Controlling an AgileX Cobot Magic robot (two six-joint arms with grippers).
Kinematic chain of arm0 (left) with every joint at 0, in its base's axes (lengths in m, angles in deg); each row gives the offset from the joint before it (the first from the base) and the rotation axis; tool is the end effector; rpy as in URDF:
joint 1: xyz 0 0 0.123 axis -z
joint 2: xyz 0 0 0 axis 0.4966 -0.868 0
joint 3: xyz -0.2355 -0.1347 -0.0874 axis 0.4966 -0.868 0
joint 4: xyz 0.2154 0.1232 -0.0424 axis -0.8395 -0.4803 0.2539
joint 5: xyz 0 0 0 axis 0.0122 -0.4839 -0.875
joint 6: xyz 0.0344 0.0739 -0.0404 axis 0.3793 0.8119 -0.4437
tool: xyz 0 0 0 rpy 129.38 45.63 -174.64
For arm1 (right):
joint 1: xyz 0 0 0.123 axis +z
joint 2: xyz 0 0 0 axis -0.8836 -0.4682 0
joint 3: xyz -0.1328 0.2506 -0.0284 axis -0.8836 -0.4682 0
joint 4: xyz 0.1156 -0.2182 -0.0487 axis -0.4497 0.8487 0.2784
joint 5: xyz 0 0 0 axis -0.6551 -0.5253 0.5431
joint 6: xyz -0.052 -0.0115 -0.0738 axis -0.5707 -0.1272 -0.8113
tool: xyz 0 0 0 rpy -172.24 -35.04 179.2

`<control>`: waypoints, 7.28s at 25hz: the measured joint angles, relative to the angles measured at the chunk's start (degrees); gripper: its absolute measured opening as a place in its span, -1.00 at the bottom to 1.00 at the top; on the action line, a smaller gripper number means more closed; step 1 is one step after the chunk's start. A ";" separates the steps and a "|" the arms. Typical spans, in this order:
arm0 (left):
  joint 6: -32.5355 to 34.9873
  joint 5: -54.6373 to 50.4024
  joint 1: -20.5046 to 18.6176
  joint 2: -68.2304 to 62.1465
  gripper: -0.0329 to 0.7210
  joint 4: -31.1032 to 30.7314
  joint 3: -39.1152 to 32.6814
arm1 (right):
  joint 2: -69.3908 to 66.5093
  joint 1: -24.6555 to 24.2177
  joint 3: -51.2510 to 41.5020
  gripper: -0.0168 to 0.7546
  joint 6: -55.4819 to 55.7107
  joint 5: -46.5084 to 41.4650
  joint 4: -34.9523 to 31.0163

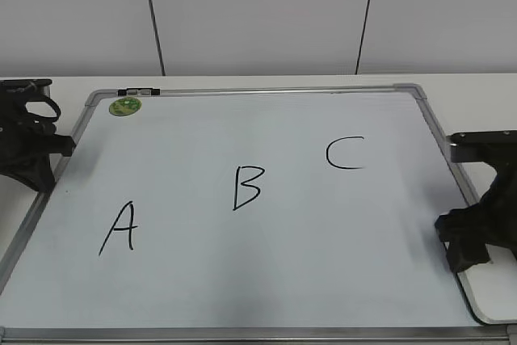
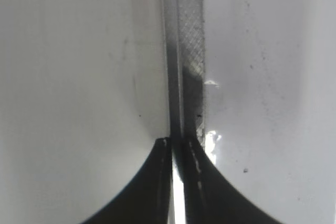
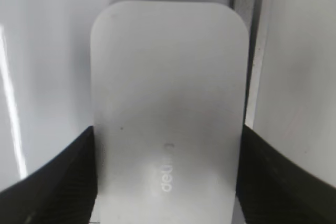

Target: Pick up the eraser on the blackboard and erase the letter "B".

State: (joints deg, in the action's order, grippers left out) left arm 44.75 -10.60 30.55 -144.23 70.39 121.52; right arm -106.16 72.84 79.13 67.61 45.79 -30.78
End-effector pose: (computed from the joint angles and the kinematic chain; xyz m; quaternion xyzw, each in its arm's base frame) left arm 0.3929 -0.0117 0.1276 0.0122 0.9973 -0.0350 0.0636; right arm 0.2567 0.0449 0.1575 -0.0277 0.9975 -0.0103 0.0641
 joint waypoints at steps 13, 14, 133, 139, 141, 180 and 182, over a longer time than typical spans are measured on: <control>0.00 0.00 0.00 0.00 -0.88 0.23 0.00 | 6.87 0.96 7.34 0.45 -3.32 -5.70 0.15; 0.00 0.00 0.00 0.00 -0.88 0.23 0.00 | 6.87 1.50 8.14 0.45 -4.80 -6.45 -0.54; 0.00 -0.56 0.00 0.00 -0.88 0.62 0.04 | -43.41 30.51 71.71 0.45 -14.24 -26.20 -6.82; 0.00 -0.56 0.00 0.00 -0.88 0.62 0.04 | -42.21 30.40 77.02 0.45 -14.61 -30.10 -6.12; 0.00 -0.56 0.00 0.00 -0.88 0.62 0.04 | -39.71 30.13 77.02 0.45 -14.61 -30.50 -5.48; 0.00 -0.46 0.00 -0.09 -0.88 0.62 0.04 | 3.34 -4.32 18.45 0.45 -6.65 -11.67 2.01; 0.00 -0.46 0.00 -0.09 -0.88 0.76 0.04 | 2.39 -4.55 18.08 0.45 -6.52 -9.23 1.32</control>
State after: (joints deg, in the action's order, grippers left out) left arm 44.75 -11.06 30.55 -144.32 71.15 121.56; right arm -103.77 68.29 97.21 61.09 36.56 -29.46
